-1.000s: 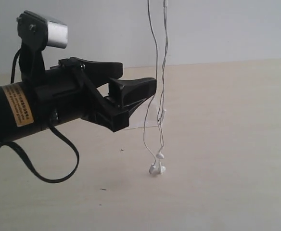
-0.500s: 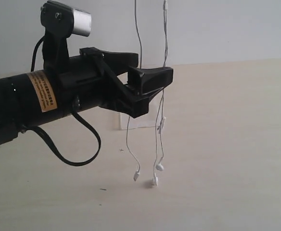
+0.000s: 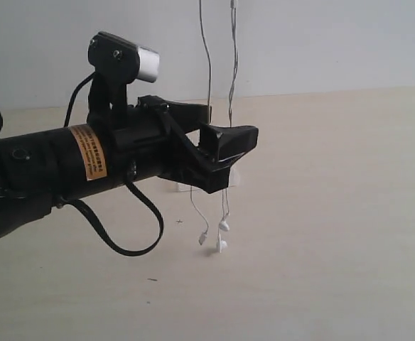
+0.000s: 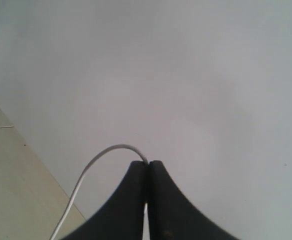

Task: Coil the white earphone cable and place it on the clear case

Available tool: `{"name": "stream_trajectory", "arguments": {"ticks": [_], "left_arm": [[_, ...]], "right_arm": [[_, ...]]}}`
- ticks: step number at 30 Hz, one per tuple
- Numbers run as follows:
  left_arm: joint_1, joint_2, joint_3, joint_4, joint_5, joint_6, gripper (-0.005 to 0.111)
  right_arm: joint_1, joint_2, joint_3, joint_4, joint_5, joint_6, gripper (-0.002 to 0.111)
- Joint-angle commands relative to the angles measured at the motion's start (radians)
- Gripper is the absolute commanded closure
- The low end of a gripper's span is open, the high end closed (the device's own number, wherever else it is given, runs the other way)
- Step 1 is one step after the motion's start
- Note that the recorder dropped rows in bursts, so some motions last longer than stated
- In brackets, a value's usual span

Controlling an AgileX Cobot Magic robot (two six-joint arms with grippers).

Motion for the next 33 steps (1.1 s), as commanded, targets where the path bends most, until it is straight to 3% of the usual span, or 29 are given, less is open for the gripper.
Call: {"name": "stream_trajectory", "arguments": {"ticks": [1, 7, 14, 21, 31, 33], "left_arm": [[-0.004, 0.013, -0.004, -0.007, -0.006, 0.025, 0.051], [-0.004, 0.013, -0.004, -0.038, -0.025, 0.035, 0.043], [-0.004, 0.013, -0.012, -0.038, -0.054, 0.035, 0.045], [-0.004, 0.013, -0.028, -0.038, -0.046, 0.035, 0.063], [-0.004, 0.013, -0.028, -0.034, -0.044, 0.035, 0.065], [-0.004, 0.013, -0.028, -0.036, -0.044, 0.035, 0.074]], "right_arm": [[0.002, -0.012, -0.009, 0.0, -0.02, 0.006, 0.108], [0.002, -0.012, -0.009, 0.0, -0.018, 0.006, 0.108], [0.002, -0.012, -0.009, 0.0, -0.018, 0.006, 0.108], [0.002, -0.014, -0.009, 0.0, -0.018, 0.006, 0.108], [0.002, -0.014, -0.009, 0.0, -0.018, 0.006, 0.108], [0.002, -0.014, -0.009, 0.0, -0.018, 0.006, 0.108]]}}
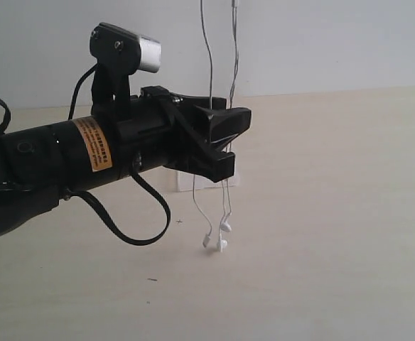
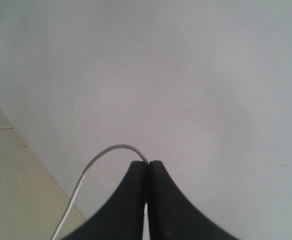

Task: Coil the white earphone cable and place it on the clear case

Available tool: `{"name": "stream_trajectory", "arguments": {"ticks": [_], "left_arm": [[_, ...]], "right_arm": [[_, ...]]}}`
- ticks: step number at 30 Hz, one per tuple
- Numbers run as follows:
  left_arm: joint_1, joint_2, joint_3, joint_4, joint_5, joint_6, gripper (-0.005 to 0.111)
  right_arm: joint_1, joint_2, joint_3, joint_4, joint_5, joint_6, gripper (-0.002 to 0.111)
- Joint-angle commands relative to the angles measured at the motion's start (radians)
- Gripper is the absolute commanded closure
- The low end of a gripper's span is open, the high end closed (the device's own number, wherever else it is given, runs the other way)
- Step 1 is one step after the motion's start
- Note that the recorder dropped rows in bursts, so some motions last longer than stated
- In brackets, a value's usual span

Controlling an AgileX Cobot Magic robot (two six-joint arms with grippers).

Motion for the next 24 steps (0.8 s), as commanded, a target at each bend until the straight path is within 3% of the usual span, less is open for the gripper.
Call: {"name": "stream_trajectory", "arguments": {"ticks": [1, 3, 4, 18, 24], "left_arm": [[-0.004, 0.0, -0.005, -0.008, 0.0, 0.004, 0.081], [-0.004, 0.0, -0.005, -0.008, 0.0, 0.004, 0.104], [-0.004, 0.0, -0.005, -0.008, -0.005, 0.007, 0.106], [-0.004, 0.0, -0.005, -0.033, -0.003, -0.053, 0.107], [-0.004, 0.0, -0.008, -0.081, -0.003, -0.053, 0.107]], "right_arm": [[0.002, -0.013, -0.009, 0.0, -0.016, 0.002, 0.108], [0.002, -0.013, -0.009, 0.0, -0.016, 0.012, 0.108], [0.002, -0.013, -0.009, 0.0, -0.016, 0.022, 0.108], [0.002, -0.026, -0.009, 0.0, 0.028, 0.056, 0.108], [0.002, -0.118, -0.009, 0.0, 0.148, 0.118, 0.108]]}}
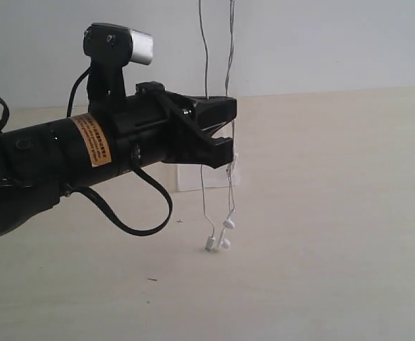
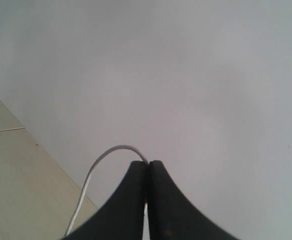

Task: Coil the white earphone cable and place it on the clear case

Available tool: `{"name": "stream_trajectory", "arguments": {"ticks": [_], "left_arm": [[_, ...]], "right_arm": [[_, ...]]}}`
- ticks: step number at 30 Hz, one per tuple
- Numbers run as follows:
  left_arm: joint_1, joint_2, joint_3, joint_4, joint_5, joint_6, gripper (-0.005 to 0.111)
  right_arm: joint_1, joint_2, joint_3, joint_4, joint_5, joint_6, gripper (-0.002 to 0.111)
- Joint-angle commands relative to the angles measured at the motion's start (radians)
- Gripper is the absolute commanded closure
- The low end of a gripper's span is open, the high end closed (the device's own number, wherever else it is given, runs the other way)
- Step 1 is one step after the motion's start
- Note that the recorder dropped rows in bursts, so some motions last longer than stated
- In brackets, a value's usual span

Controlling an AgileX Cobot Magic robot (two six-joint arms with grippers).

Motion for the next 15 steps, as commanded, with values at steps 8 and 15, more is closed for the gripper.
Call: {"name": "stream_trajectory", "arguments": {"ticks": [8, 15], "left_arm": [[-0.004, 0.0, -0.074, -0.026, 0.028, -0.02, 0.107], [-0.004, -0.006, -0.112, 0.023, 0.084, -0.096, 0.107]], "right_arm": [[0.002, -0.249, 0.01, 0.04, 0.428, 0.152, 0.108], [0.002, -0.451, 0.239, 0.084, 0.476, 0.178, 0.108]]}}
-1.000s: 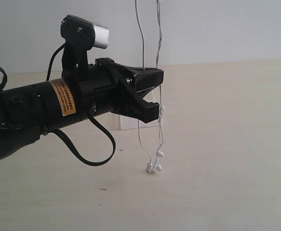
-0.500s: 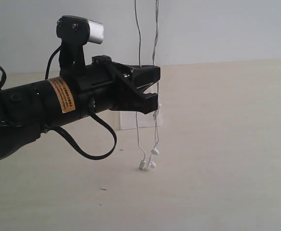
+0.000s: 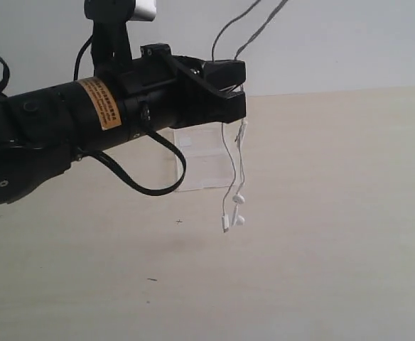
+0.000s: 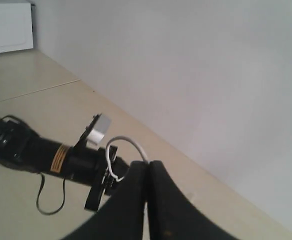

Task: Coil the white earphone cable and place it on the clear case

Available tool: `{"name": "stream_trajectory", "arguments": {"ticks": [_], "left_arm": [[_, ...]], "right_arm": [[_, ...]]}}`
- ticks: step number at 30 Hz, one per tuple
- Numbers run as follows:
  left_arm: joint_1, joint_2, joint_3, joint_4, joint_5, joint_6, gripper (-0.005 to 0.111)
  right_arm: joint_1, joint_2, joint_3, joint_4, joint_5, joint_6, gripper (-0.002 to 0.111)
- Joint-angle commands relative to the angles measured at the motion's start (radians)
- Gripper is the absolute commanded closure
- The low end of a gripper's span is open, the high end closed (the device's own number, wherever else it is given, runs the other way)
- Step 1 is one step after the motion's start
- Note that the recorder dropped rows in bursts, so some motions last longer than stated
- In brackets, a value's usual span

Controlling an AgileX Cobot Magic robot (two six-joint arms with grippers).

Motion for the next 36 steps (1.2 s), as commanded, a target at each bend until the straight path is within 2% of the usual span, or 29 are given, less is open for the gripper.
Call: {"name": "stream_trajectory", "arguments": {"ticks": [1, 7, 12, 15, 18, 20, 22, 24, 26, 32, 36], "left_arm": [[-0.004, -0.012, -0.008, 0.054, 0.03, -0.069, 0.107], [-0.004, -0.037, -0.008, 0.093, 0.03, -0.132, 0.107], [-0.004, -0.079, -0.008, 0.15, 0.061, -0.18, 0.107], [-0.004, -0.118, -0.008, 0.175, 0.11, -0.201, 0.107], [-0.004, -0.15, -0.008, 0.175, 0.154, -0.201, 0.107], [-0.004, -0.169, -0.008, 0.175, 0.172, -0.201, 0.107], [-0.004, -0.184, -0.008, 0.175, 0.182, -0.201, 0.107], [-0.004, -0.194, -0.008, 0.175, 0.187, -0.201, 0.107], [-0.004, -0.198, -0.008, 0.175, 0.197, -0.201, 0.107], [0.002, -0.198, -0.031, 0.175, 0.267, -0.193, 0.107], [0.002, -0.198, -0.092, 0.175, 0.315, -0.193, 0.107]], "right_arm": [[0.002, -0.108, 0.166, -0.009, 0.01, 0.04, 0.108], [0.002, -0.213, 0.523, -0.009, -0.141, 0.115, 0.108], [0.002, -0.204, 0.804, -0.066, -0.458, 0.225, 0.108], [0.002, -0.166, 0.896, -0.152, -0.569, 0.341, 0.108], [0.002, -0.116, 0.925, -0.233, -0.601, 0.366, 0.108], [0.002, -0.084, 0.925, -0.239, -0.599, 0.369, 0.1], [0.002, -0.059, 0.925, -0.232, -0.597, 0.369, 0.087], [0.002, -0.039, 0.925, -0.219, -0.589, 0.369, 0.069], [0.002, -0.035, 0.923, -0.207, -0.569, 0.369, 0.056], [0.002, -0.072, 0.923, -0.141, -0.415, 0.353, 0.051], [0.002, -0.118, 0.923, -0.04, -0.31, 0.271, 0.037]]}}
